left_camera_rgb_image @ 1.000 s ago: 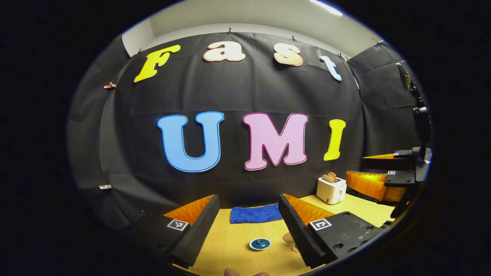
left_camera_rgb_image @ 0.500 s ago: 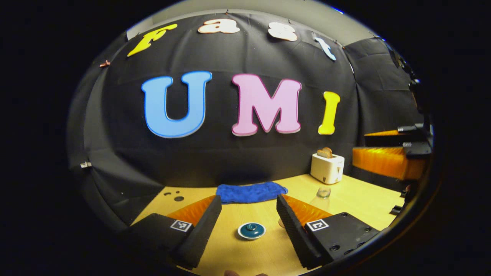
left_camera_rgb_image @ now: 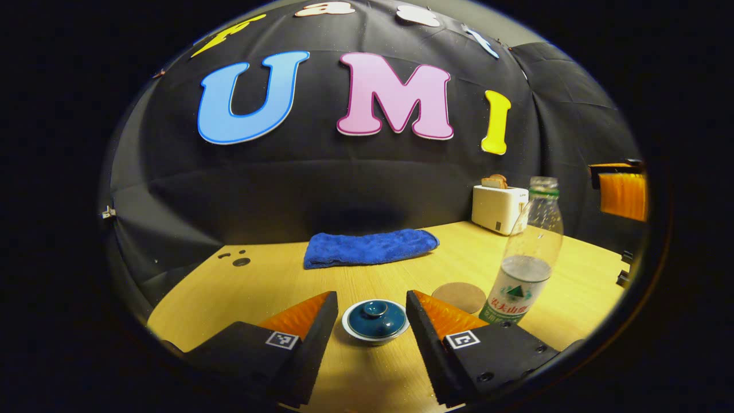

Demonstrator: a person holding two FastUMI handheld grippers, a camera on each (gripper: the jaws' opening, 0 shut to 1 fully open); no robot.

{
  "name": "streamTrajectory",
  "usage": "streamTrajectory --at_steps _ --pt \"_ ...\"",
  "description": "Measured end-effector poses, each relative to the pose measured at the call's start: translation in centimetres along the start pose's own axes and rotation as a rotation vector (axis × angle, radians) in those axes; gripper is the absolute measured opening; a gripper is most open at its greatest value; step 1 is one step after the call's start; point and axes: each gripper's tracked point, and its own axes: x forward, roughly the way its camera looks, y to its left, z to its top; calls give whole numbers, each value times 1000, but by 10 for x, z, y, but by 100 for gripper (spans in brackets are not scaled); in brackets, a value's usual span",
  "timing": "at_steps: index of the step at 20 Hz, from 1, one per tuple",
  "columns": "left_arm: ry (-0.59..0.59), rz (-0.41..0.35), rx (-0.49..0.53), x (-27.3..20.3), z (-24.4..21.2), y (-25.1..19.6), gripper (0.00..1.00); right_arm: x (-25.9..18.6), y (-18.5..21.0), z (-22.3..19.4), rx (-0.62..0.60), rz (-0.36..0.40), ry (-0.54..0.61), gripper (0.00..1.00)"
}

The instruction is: Open the teacup lid with one hand, grasp the water bottle and pour water into the teacup with the other hand; after pouring, place the water bottle on the coaster and then close the teacup lid.

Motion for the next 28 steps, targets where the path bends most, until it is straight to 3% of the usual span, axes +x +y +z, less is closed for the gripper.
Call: streamTrajectory --at_steps 7,11,12,13,15,20,21,23,28 --pt "49 -23 -7 30 -23 -7 65 9 5 -34 10 3 55 96" --pt "50 -34 4 35 -22 -9 51 13 5 -40 14 5 65 97" --pt "51 -35 8 36 -23 -10 43 15 5 -43 16 6 69 96" --pt "50 -32 14 36 -23 -8 45 15 6 -46 18 9 73 96" --pt "45 -33 14 35 -20 -7 35 17 7 -53 24 11 80 96" --pt "16 -27 -3 32 -13 -4 32 26 7 -57 26 14 82 96" --pt "8 -22 -1 31 -9 -4 36 27 7 -60 30 16 82 96" --pt "-2 -19 -8 25 -2 -2 29 32 9 -70 54 24 95 96" --pt "-41 15 -64 -1 26 19 32 48 10 -94 91 21 123 97"
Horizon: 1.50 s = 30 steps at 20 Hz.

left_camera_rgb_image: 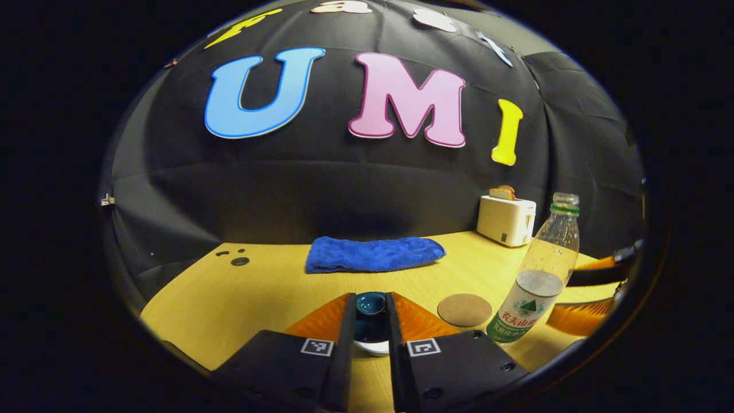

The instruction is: Open the teacup lid with one hand, grasp the water bottle and pour water into the teacup with the other hand; after pouring, place the water bottle on the coaster and then close the teacup lid.

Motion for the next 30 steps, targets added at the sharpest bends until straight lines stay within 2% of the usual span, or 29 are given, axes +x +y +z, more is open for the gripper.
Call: streamTrajectory --at_steps 6,7,9,10,11,12,13,14,16,17,18,19,21,23,27,28,29,30 --pt "-12 46 19 -29 17 25 32 38 7 -20 35 5 22 97" --pt "-14 57 23 -33 18 29 29 44 7 -21 39 -2 22 97" --pt "-18 70 20 -37 19 35 32 51 12 -20 54 6 5 95" --pt "-19 77 18 -40 19 38 29 55 13 -19 61 5 -5 96" --pt "-21 84 17 -42 19 40 29 57 14 -18 63 13 0 78" --pt "-22 91 16 -44 19 42 32 58 16 -17 56 20 11 74" --pt "-24 98 16 -46 20 45 32 58 15 -13 38 22 14 78" --pt "-26 104 15 -49 19 47 32 58 13 -6 8 12 10 77" --pt "-29 114 21 -54 20 52 32 62 7 5 -90 -10 9 77" --pt "-33 119 26 -57 21 54 32 66 3 11 -157 -25 14 72" --pt "-38 125 29 -60 22 57 32 70 -4 18 -233 -53 14 77" --pt "-44 127 27 -62 24 59 29 74 -11 23 -311 -81 9 76" --pt "-44 137 22 -67 23 64 32 84 -18 34 -472 -109 7 76" --pt "-44 152 25 -71 22 70 28 92 -23 37 -640 -129 22 76" --pt "-47 173 29 -81 18 79 32 107 -20 30 -926 -127 69 74" --pt "-45 177 27 -82 17 81 29 110 -16 25 -968 -122 80 74" --pt "-44 180 25 -83 16 83 32 114 -15 21 -1007 -116 92 74" --pt "-44 183 22 -84 17 85 29 117 -14 17 -1041 -113 108 74"
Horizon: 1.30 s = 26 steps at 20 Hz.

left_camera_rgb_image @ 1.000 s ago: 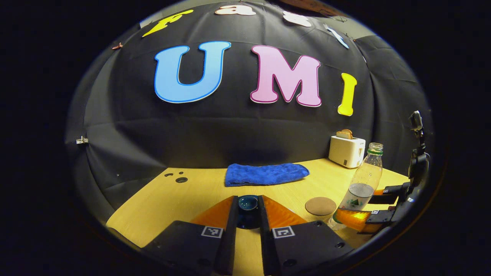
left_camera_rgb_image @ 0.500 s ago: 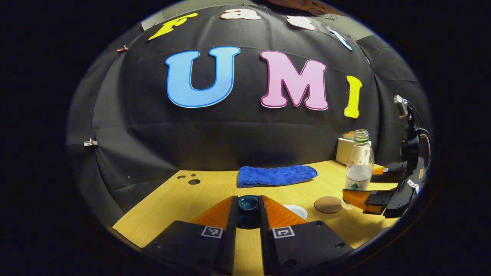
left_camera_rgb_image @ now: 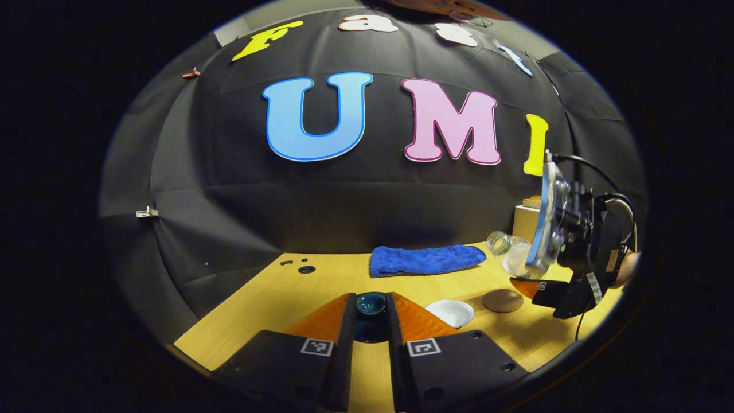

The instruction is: Open the teacup lid with one hand, grasp the water bottle and pour water into the teacup with the other hand; after pouring, place the water bottle on the coaster and then close the teacup lid.

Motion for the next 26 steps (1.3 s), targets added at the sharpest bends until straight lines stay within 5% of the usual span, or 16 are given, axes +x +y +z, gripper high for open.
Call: streamTrajectory --at_steps 19,26 --pt "8 2 -7 -2 -15 10 32 19 -14 -2 -528 -67 30 74" --pt "3 5 -18 -3 -16 16 32 19 -20 2 -639 -85 9 74"
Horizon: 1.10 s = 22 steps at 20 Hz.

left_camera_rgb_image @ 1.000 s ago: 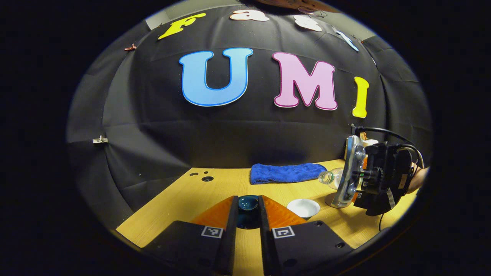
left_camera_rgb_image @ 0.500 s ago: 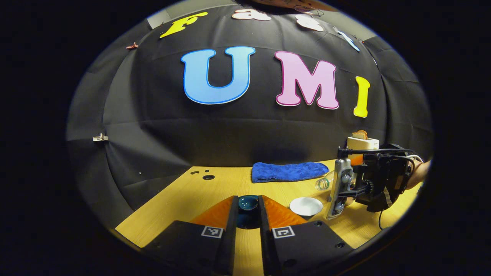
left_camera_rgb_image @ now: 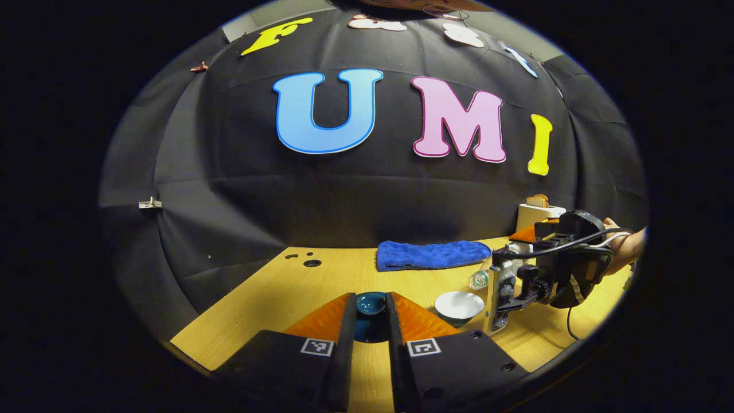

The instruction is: Open the teacup lid with one hand, grasp the water bottle and pour water into the teacup with the other hand; after pouring, place the water bottle on the coaster and then close the teacup lid.

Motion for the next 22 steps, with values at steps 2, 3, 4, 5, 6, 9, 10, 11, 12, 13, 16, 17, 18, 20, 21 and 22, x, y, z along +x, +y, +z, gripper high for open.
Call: streamTrajectory --at_steps 2,3,4,5,6,9,10,11,12,13,16,17,18,20,21,22 --pt "1 -2 -2 0 -1 1 32 1 -2 0 -29 -9 -9 74" --pt "0 -2 -3 -1 -2 2 32 2 -4 -1 -41 -16 -9 74" --pt "-1 -2 -3 -2 -1 2 32 2 -5 0 -44 -16 -12 73" --pt "-2 -1 -4 -2 -1 4 32 3 -4 -1 -48 -19 -10 74" --pt "-3 0 -6 -3 -1 4 32 3 -6 -1 -54 -22 -11 74" --pt "-5 2 -11 -6 -2 4 32 3 -9 0 -80 -36 -11 73" --pt "-3 2 -11 -6 -2 4 28 3 -9 0 -86 -42 -13 74" --pt "-2 0 -12 -6 -3 4 32 4 -10 0 -95 -47 -15 73" --pt "-3 -2 -12 -6 -2 3 32 4 -12 -1 -106 -53 -14 74" --pt "-5 -5 -12 -6 -2 2 32 3 -15 -1 -115 -60 -16 74" --pt "-7 -8 -5 -5 -1 1 32 7 -22 -8 -147 -77 -23 74" --pt "-9 -9 -6 -6 -1 1 32 9 -25 -7 -156 -85 -29 73" --pt "-10 -11 -8 -5 0 0 32 10 -27 -7 -164 -90 -35 73" --pt "-7 -13 -8 -5 0 0 32 10 -27 -4 -181 -104 -49 74" --pt "-7 -12 -7 -4 -1 0 32 10 -30 -3 -192 -116 -57 73" --pt "-7 -12 -6 -3 0 0 32 11 -33 -2 -204 -129 -66 73"
